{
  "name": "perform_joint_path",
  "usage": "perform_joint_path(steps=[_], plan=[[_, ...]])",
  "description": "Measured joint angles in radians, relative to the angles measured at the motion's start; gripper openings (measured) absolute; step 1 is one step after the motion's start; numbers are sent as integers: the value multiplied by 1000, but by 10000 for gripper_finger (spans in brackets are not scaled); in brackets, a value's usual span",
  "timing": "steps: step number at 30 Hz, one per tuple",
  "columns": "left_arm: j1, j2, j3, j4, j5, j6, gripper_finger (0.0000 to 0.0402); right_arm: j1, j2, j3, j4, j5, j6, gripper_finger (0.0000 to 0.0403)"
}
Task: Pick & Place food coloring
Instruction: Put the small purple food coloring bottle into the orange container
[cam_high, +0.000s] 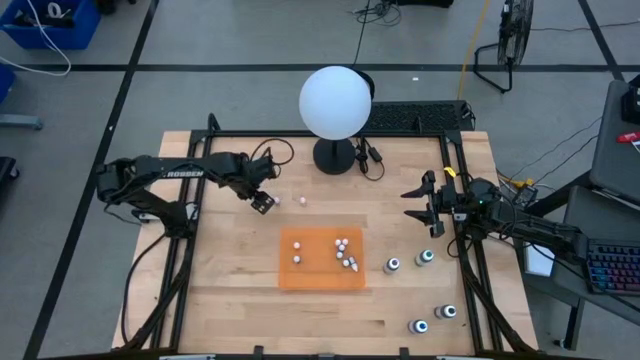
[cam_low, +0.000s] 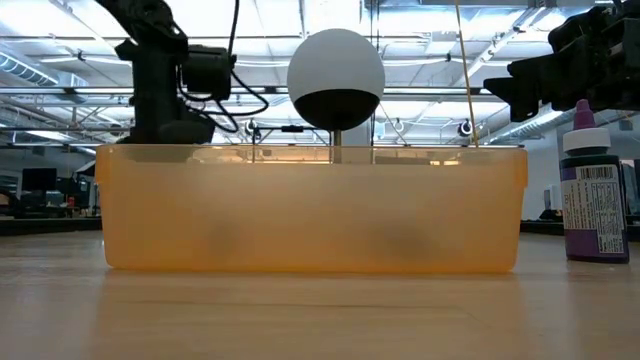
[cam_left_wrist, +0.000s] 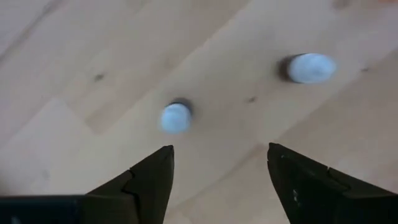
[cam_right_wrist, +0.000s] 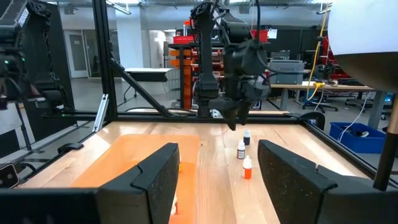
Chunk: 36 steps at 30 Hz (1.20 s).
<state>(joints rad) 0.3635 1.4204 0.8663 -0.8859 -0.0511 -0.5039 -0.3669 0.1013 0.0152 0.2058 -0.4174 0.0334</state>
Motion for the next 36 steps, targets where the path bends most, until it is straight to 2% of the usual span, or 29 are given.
perform_joint_path(steps=[6, 25, 36], plan=[[43, 0, -48, 71, -58, 12, 247, 0, 0, 0, 0, 0, 0, 206], [114, 0, -149, 260, -49, 51, 247, 0, 0, 0, 0, 0, 0, 207], [123, 0, -171, 267, -36, 64, 250, 0, 0, 0, 0, 0, 0, 206]])
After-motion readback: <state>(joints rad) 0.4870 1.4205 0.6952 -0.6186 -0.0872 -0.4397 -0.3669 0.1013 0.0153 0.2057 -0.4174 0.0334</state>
